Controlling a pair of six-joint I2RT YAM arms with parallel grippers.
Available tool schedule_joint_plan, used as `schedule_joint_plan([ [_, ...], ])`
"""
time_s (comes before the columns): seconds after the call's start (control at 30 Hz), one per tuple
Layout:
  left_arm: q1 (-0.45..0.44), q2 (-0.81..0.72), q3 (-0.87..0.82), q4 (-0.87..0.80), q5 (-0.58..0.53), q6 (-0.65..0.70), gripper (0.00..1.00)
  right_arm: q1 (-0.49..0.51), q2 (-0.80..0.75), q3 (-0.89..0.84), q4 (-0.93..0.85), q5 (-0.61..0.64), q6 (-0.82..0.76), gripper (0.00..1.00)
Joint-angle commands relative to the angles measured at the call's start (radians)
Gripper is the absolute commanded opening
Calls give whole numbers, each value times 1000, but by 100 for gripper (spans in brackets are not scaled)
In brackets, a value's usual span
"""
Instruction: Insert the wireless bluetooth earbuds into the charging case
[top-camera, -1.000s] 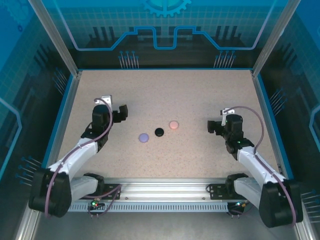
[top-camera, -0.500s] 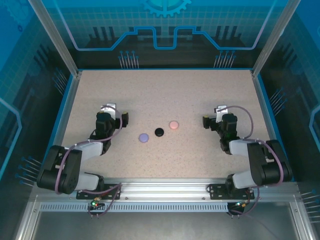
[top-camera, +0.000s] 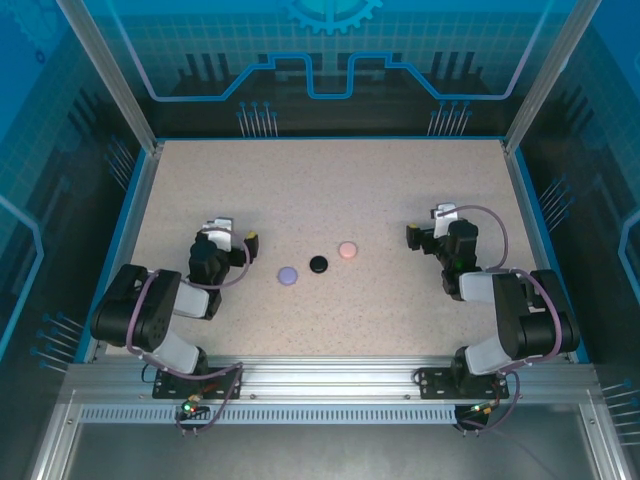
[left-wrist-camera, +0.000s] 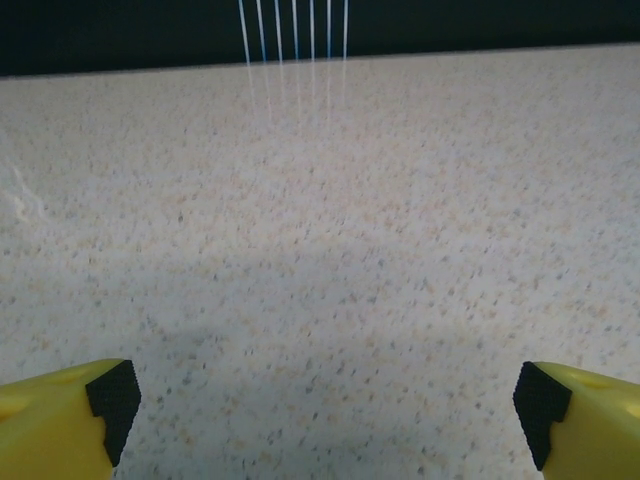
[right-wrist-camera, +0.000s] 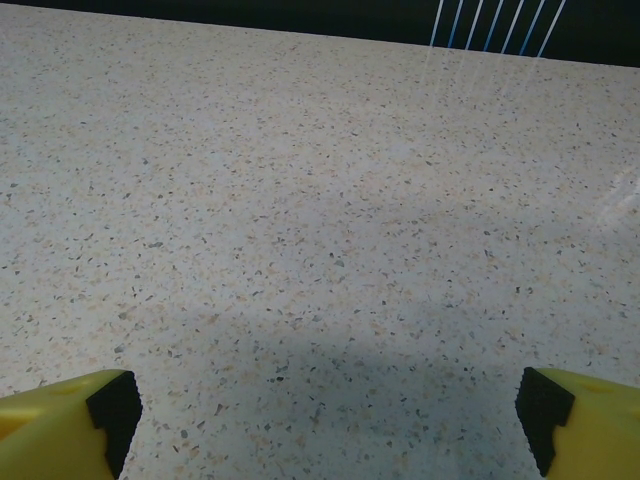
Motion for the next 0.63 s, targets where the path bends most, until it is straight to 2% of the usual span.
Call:
schedule_joint_plan([
  [0.0, 48, -8, 112, -117, 12, -49, 99, 3, 9, 15, 13, 3, -2, 100],
  [0.07, 79, -12, 126, -157, 15, -93, 99, 2, 9, 15, 13, 3, -2, 100],
  [0.6, 79, -8, 123, -148, 5, -93, 99, 10, 10, 18, 9, 6, -7, 100],
])
